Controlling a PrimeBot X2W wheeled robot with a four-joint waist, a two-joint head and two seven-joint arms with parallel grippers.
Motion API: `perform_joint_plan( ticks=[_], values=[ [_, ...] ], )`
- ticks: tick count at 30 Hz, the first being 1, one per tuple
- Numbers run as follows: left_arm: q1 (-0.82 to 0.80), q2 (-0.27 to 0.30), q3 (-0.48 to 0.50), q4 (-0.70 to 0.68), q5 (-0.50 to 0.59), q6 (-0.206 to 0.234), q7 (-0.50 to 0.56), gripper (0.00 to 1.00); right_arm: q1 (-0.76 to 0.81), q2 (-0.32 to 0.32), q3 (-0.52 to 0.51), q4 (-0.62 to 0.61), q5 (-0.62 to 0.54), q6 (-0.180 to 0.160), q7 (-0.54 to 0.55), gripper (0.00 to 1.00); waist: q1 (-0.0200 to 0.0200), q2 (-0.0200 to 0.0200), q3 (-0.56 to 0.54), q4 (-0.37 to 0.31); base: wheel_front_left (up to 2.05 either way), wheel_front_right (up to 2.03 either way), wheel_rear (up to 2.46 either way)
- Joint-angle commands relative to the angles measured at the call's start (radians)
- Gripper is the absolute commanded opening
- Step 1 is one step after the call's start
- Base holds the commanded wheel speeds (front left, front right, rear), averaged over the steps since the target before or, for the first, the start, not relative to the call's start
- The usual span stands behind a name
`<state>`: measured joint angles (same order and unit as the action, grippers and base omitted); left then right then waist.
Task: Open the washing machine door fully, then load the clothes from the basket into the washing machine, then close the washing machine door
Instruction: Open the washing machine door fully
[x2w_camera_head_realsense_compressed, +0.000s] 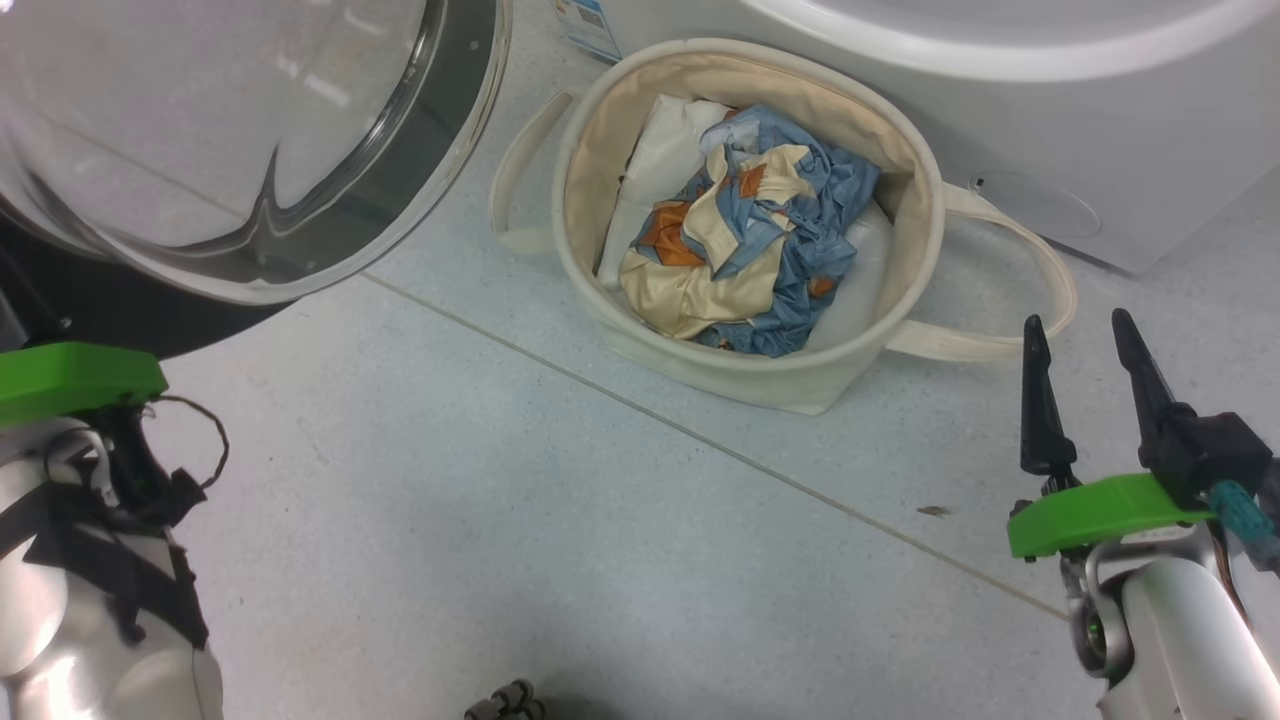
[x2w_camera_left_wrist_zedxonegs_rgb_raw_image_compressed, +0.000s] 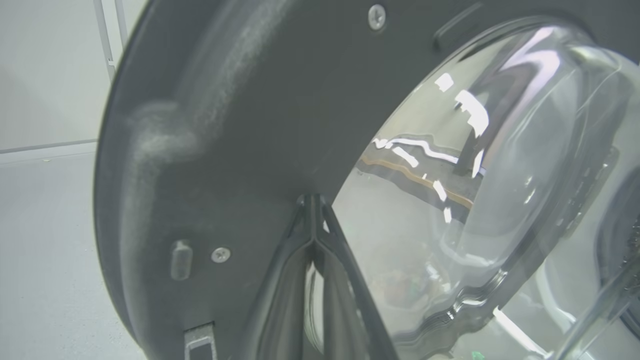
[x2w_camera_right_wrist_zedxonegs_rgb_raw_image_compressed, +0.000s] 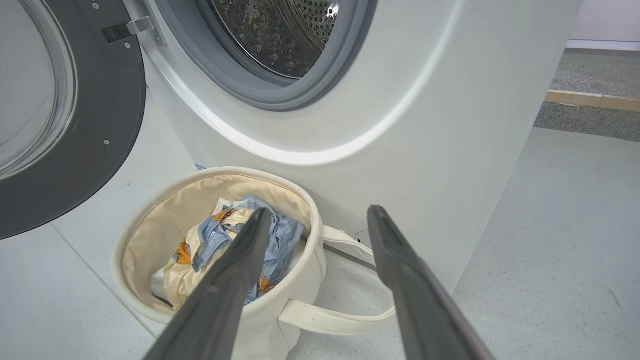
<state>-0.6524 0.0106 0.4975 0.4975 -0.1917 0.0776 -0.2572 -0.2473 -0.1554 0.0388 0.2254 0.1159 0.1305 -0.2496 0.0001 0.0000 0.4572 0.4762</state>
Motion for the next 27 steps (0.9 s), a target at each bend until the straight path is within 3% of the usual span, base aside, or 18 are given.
perform_joint_plan(
  ticks=[1, 7, 13, 20, 27],
  values=[
    [-0.009, 0.044, 0.032, -0.022, 0.024, -0.011, -0.005, 0.0, -0.003, -0.002, 0.029, -0.033, -0.006, 0.0, -0.012, 1.0, -0.0001, 0.0, -0.001, 0.007, 0.0, 0.0, 0.0],
    [0.007, 0.041, -0.005, -0.046, 0.062, -0.031, -0.005, 0.0, -0.004, 0.007, 0.027, -0.028, -0.001, 0.0, -0.012, 1.0, -0.0001, 0.0, -0.03, 0.012, 0.0, 0.0, 0.0],
    [0.113, 0.04, -0.195, -0.118, 0.005, -0.028, -0.005, 0.0, -0.004, 0.055, 0.025, -0.028, 0.021, 0.0, -0.012, 1.0, -0.0001, 0.0, -0.116, -0.022, 0.0, 0.0, 0.0],
    [0.262, 0.04, -0.451, -0.203, -0.083, 0.0, -0.005, 0.0, 0.026, 0.098, 0.012, -0.07, 0.067, 0.0, -0.012, 1.0, -0.0001, 0.0, -0.232, -0.108, 0.0, 0.0, 0.0],
    [0.369, 0.04, -0.558, -0.221, -0.086, 0.005, -0.005, 0.0, 0.092, 0.105, 0.025, -0.116, 0.16, 0.0, -0.012, 1.0, -0.0001, 0.0, -0.336, -0.219, 0.0, 0.0, 0.0]
  ],
)
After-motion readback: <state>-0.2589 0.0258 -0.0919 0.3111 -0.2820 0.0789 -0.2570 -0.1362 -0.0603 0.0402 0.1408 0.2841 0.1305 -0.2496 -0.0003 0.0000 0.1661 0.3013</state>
